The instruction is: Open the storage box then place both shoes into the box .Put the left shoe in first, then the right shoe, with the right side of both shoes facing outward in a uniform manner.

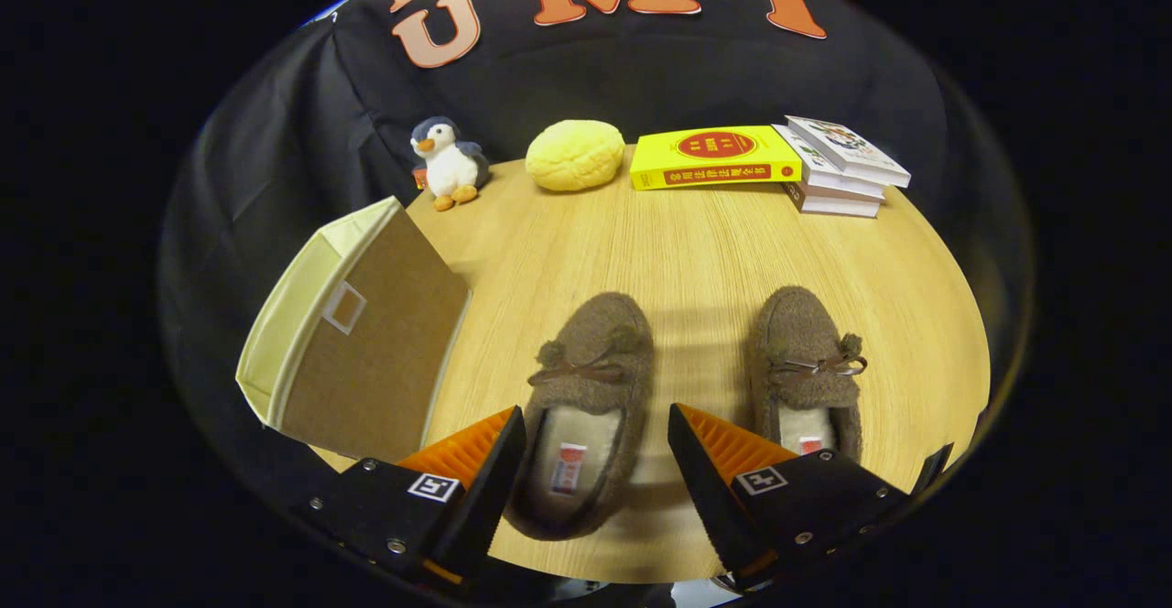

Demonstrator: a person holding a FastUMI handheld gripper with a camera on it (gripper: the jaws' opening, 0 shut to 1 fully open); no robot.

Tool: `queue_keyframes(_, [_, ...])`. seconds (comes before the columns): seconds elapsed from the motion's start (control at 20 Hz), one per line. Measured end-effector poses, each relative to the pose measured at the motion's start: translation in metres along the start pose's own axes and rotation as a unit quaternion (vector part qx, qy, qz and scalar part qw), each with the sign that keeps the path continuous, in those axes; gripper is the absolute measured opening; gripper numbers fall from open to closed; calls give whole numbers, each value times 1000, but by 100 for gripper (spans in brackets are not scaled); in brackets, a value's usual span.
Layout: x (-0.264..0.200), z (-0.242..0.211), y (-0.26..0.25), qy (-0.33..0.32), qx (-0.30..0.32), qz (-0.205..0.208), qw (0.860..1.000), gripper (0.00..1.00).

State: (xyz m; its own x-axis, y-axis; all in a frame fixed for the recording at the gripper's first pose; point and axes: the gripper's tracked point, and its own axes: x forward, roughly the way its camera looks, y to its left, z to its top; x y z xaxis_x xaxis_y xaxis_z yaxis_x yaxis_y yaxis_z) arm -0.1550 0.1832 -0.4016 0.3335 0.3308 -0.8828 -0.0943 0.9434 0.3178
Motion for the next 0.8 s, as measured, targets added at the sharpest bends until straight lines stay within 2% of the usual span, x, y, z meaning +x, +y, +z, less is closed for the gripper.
queue_keyframes(0.15, [18, -14, -13, 23, -7, -18, 1000, 86])
queue_keyframes(0.35, [44, -7, -26, 28, -4, -44, 999, 65])
queue_keyframes(0.4, [50, -7, -25, 33, -3, -43, 999, 56])
queue_keyframes(0.55, [62, -11, -21, 46, 6, -45, 998, 37])
queue_keyframes(0.6, [64, -10, -19, 48, 16, -46, 998, 27])
queue_keyframes(0.8, [59, -4, -16, 53, 54, -41, 996, 5])
